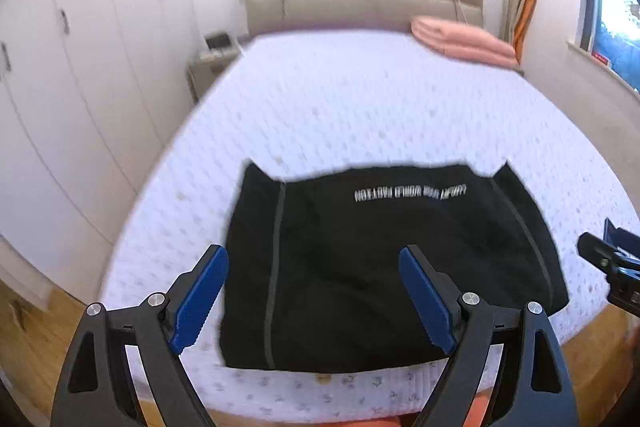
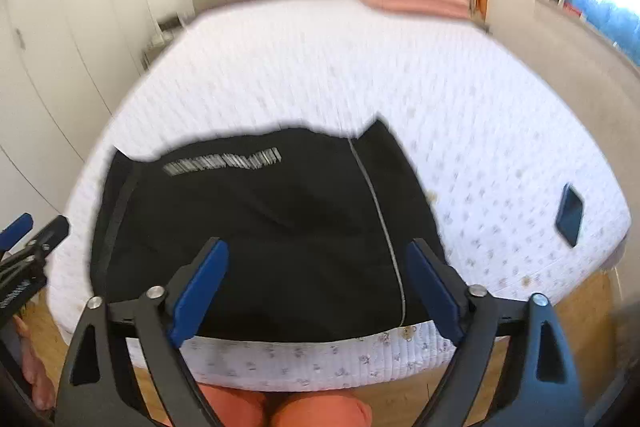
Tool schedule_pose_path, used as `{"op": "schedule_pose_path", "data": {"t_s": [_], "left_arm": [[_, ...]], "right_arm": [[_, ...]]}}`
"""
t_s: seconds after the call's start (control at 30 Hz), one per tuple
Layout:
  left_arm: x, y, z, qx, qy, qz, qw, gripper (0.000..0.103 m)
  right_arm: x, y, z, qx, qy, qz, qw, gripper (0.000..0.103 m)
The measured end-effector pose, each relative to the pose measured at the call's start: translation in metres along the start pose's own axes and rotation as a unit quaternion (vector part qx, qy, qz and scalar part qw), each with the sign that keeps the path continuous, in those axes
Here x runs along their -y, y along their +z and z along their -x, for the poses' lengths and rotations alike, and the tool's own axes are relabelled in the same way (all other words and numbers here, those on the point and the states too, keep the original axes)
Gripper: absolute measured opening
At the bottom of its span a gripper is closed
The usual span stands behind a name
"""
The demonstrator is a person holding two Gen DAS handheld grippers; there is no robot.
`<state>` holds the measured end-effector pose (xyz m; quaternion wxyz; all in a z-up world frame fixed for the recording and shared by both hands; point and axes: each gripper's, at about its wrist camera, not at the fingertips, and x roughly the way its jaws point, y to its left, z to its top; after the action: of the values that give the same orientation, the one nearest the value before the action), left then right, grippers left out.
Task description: Fold large clothes
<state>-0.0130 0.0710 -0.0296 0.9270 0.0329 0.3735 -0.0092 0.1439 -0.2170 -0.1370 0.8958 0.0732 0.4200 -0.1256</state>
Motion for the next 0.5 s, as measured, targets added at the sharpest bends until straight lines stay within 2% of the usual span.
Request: {"op": "schedule_pose_path", "data": {"t_s": [0.17, 0.2, 0.4, 0.5], "left_arm": [[-0.004, 0.018, 0.078, 0.053, 0.019, 0.004, 0.9984, 0.089], [0.006, 0.017, 0.078, 0.058, 0.019, 0.004, 0.9981, 0.089], [0.004, 0.020, 0.119, 0.066, 0.001, 0.019, 0.9977, 0.090], [0.008, 0.022, 0.124, 0.068, 0.019, 0.013, 0.9974, 0.090]], "right_arm": [[-0.017, 0.014, 0.077, 0.051, -0.023, 0.010, 0.998, 0.097], [-0.018, 0.013, 0.086, 0.056, -0.023, 0.010, 0.998, 0.098], [-0.021, 0.015, 0.133, 0.081, -0.018, -0.002, 0.997, 0.100], [-0.022, 0.019, 0.151, 0.091, -0.015, -0.006, 0.996, 0.100]]}}
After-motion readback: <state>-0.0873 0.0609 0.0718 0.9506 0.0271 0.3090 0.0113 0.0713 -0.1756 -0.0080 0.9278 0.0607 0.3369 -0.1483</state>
